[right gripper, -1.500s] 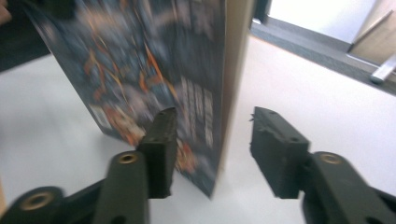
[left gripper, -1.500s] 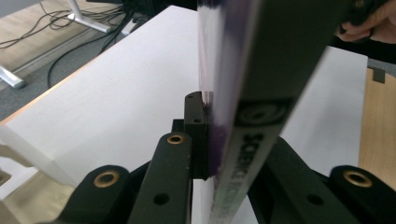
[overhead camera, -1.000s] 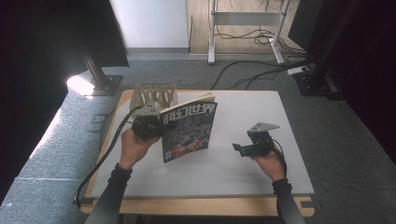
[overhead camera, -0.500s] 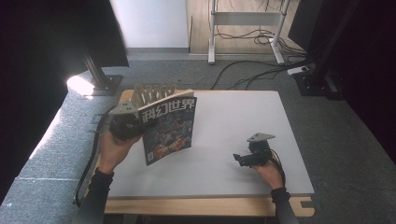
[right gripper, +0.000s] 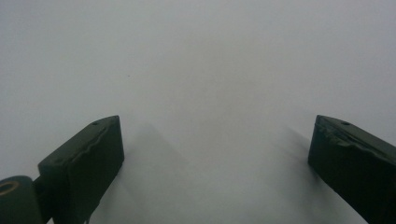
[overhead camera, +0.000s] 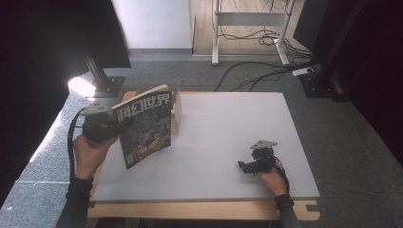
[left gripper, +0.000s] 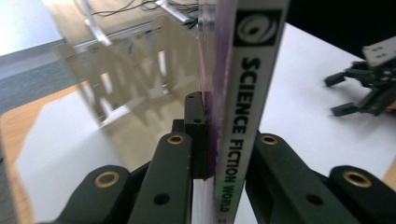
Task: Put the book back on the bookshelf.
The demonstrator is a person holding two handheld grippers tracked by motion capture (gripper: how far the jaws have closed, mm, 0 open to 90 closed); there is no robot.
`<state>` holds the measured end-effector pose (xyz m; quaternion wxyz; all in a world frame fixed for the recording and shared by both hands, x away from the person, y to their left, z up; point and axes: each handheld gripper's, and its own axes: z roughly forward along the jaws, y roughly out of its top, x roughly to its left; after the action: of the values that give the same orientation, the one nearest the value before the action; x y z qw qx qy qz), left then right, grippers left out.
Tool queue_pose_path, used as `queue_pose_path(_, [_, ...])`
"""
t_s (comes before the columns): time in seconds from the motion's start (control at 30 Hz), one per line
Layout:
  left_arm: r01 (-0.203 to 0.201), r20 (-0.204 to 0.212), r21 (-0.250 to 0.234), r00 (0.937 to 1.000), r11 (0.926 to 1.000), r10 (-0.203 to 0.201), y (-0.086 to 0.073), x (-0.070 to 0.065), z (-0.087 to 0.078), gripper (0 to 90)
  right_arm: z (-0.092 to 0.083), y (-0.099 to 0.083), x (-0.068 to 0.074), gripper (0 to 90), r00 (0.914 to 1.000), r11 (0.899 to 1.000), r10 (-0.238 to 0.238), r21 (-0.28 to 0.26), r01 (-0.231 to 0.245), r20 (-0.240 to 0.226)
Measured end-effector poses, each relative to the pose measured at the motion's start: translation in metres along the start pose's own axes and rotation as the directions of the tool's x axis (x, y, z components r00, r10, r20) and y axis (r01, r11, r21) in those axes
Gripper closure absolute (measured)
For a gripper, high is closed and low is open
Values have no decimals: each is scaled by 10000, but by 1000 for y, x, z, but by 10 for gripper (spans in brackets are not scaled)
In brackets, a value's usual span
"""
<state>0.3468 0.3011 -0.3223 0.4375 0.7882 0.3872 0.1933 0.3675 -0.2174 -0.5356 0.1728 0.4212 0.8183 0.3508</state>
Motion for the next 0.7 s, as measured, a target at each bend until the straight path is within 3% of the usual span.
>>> queue_pose_path(0.17, [357,-411,11,9985,9994,-356,-6,14,-8,828,0,-1,0,18,10000,10000,-79,-35,79,7])
queue_pose_path(0.33, [779,-920,-1,9927,9970,-776,-10,31,-11,828,0,-1,0,17,10000,10000,-66,-20,66,6])
queue_pose_path(0.47, [1110,-1210,45,9866,9938,-1097,-8,42,-5,828,0,-1,0,17,10000,10000,-69,-20,69,-2])
queue_pose_path(0.7, [1379,-1361,-34,9812,9904,-1370,-1,49,8,827,1,-1,0,17,10000,10000,-59,-22,59,2])
